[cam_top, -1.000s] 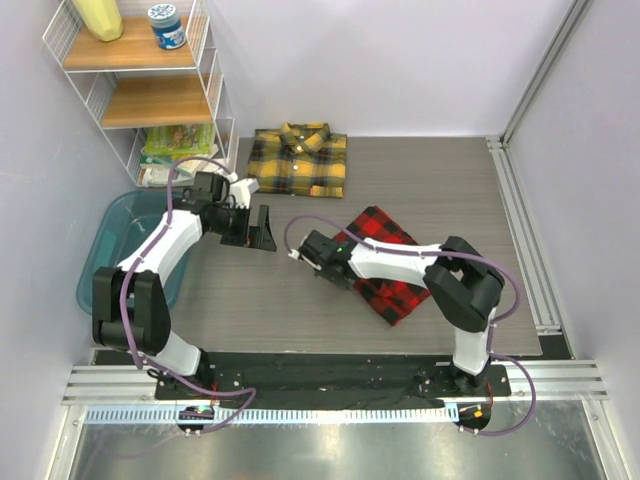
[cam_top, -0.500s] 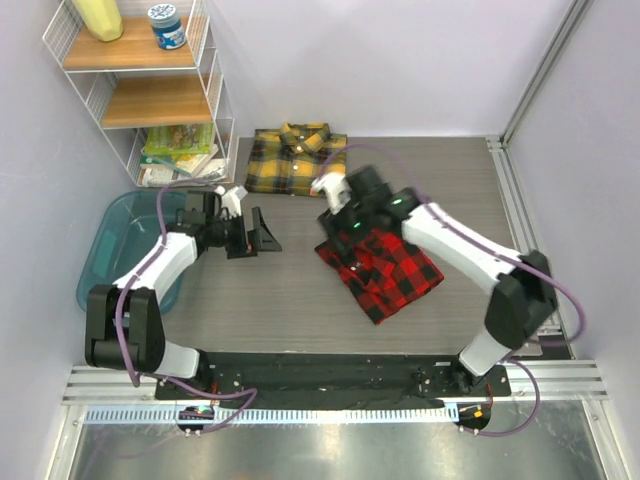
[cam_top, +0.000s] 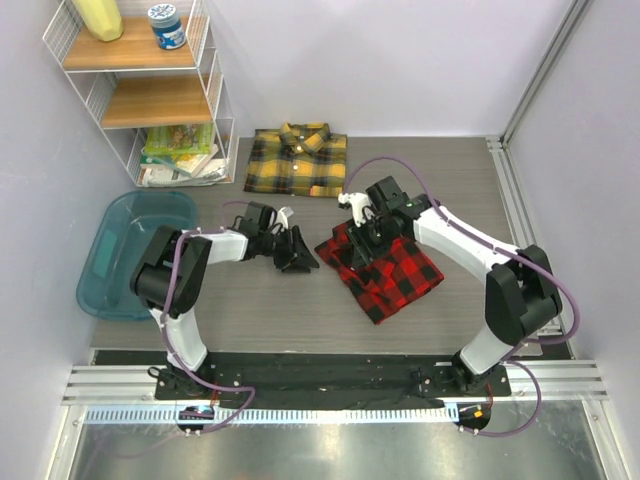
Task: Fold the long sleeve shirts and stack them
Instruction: Fold the shirt
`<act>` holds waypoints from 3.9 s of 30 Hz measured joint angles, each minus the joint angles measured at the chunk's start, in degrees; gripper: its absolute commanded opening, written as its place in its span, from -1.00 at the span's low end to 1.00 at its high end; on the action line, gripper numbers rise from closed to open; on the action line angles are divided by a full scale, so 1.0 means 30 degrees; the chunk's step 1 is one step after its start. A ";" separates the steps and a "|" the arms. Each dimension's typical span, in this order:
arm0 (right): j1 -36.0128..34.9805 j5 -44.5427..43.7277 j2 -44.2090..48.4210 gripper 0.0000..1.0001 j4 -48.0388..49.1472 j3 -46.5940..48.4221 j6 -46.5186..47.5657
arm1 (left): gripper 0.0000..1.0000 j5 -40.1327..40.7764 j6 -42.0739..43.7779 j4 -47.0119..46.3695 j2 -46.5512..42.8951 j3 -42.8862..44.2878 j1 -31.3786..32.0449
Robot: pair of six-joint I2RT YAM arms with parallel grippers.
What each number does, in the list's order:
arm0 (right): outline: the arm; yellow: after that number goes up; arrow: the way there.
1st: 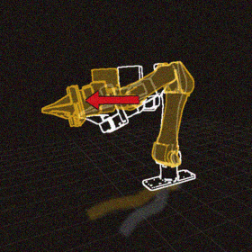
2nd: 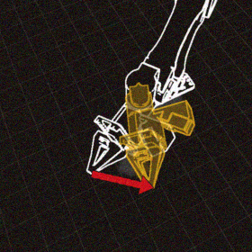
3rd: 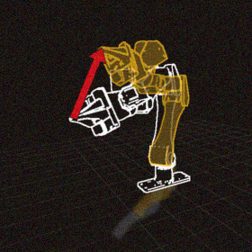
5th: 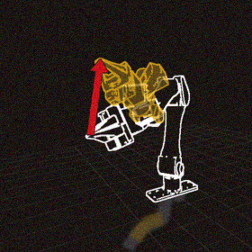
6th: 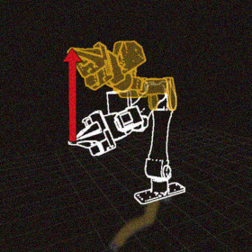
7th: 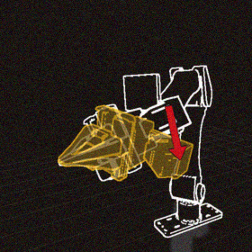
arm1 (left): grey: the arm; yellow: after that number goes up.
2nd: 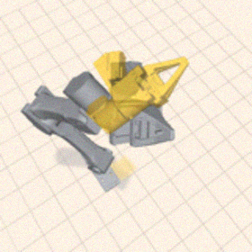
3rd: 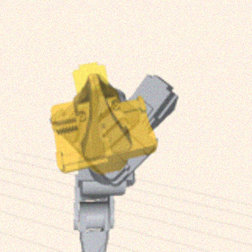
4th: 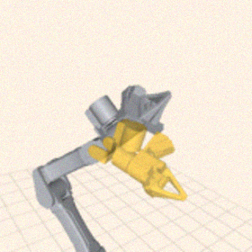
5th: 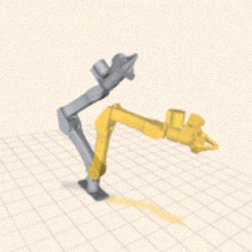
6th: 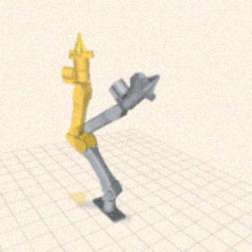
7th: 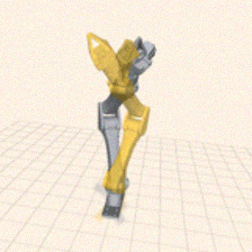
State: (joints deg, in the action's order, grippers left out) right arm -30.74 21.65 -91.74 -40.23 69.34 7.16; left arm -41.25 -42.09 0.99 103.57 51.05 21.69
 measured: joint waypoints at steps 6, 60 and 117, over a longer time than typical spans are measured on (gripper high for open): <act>0.1217 0.0189 -0.0342 -0.18 0.0000 0.0036 0.0248 | -0.12 -0.0160 -0.1953 -0.1974 0.1311 0.0692 0.0437; 0.6368 0.2339 -0.6309 -0.20 0.1384 0.1370 0.3730 | -0.57 -0.0823 0.7031 1.0455 0.2040 0.3585 0.1093; 0.8029 0.6011 -0.8182 -0.98 -0.2936 0.5238 0.2127 | -1.00 0.1013 1.0608 1.0732 0.2106 0.6594 -0.1144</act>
State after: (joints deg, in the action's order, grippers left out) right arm -6.66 39.68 -116.29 -49.04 85.06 13.54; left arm -38.22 -10.26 33.19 109.89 70.83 18.26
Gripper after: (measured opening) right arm 0.022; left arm 0.134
